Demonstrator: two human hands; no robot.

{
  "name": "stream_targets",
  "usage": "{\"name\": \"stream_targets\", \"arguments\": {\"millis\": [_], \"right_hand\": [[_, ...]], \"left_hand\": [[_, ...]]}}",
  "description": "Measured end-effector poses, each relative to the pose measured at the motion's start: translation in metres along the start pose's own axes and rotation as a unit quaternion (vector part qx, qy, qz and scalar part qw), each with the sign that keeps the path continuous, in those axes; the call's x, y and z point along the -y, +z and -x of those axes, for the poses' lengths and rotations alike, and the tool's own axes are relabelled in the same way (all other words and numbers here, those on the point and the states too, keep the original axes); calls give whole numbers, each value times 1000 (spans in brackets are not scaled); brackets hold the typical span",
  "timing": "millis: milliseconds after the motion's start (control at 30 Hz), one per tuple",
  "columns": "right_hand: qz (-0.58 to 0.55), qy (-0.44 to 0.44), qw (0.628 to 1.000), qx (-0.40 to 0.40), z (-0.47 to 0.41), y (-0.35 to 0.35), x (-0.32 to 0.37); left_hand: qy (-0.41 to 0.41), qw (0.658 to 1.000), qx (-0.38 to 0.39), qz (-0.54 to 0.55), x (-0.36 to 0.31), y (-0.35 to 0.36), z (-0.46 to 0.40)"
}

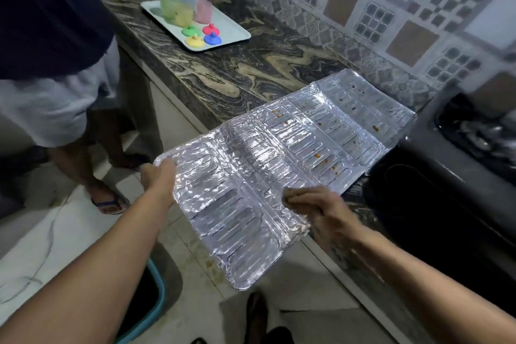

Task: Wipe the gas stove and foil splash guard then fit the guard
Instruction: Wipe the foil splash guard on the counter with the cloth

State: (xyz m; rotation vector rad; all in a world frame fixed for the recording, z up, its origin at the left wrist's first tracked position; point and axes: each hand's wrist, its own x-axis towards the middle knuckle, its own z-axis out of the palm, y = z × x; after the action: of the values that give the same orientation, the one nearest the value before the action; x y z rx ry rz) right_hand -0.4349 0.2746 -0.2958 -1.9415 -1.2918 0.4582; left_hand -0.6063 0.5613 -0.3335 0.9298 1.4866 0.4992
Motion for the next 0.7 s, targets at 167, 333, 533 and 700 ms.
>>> {"name": "stream_targets", "arguments": {"millis": [167, 333, 533, 700], "right_hand": [[23, 83, 982, -169, -16, -38, 9], [219, 13, 975, 34, -9, -18, -8], [307, 88, 941, 113, -7, -20, -44], [303, 163, 937, 61, -39, -38, -72]], "left_hand": [[329, 899, -101, -270, -8, 35, 33], [446, 777, 99, -433, -4, 101, 86], [394, 670, 175, -604, 3, 148, 93], [372, 647, 158, -646, -2, 160, 89]]}}
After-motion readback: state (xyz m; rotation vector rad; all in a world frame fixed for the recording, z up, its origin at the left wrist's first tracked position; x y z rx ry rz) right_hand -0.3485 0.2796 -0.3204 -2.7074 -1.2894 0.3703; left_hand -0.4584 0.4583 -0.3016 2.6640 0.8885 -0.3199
